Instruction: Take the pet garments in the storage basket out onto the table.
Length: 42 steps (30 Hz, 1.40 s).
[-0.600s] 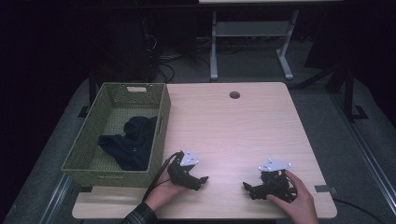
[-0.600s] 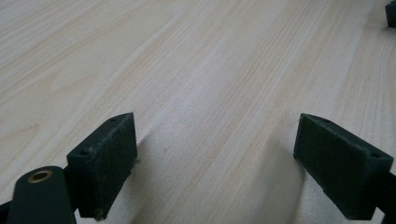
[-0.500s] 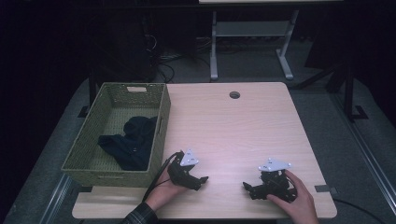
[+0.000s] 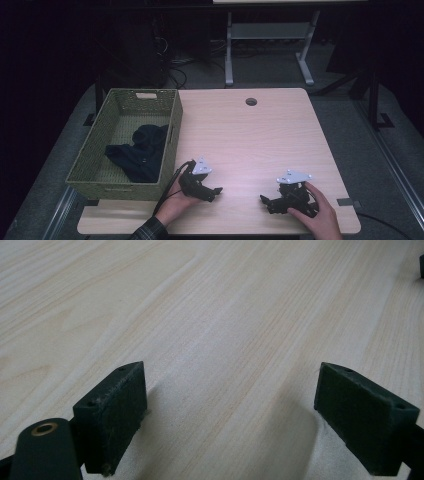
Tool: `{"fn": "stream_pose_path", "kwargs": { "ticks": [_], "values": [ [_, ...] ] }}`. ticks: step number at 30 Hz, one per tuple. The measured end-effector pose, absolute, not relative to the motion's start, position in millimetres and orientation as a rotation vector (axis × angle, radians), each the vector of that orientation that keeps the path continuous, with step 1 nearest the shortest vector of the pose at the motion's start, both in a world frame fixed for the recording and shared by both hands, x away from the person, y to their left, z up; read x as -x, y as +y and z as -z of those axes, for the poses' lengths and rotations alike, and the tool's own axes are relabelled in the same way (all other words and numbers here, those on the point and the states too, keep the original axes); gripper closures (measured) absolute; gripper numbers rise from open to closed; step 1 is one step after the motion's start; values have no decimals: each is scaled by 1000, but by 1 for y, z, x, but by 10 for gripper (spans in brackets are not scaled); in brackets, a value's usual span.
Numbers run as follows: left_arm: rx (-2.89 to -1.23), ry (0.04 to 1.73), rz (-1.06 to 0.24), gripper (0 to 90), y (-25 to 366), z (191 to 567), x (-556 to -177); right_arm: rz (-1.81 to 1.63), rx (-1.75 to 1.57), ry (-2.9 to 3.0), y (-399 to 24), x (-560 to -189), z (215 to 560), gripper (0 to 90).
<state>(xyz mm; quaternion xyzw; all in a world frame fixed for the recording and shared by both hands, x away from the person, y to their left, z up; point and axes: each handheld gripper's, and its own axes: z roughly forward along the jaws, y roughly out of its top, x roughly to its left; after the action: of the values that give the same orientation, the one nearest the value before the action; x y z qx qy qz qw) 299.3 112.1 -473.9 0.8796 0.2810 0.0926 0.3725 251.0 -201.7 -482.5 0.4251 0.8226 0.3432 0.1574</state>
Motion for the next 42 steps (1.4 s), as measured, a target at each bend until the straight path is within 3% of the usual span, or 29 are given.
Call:
{"fn": "stream_pose_path", "kwargs": {
  "ticks": [42],
  "values": [
    [-2241,693,-245,133,113,448,-303,-982,-1220,2355,-202,-251,482,0]
  ]
}}
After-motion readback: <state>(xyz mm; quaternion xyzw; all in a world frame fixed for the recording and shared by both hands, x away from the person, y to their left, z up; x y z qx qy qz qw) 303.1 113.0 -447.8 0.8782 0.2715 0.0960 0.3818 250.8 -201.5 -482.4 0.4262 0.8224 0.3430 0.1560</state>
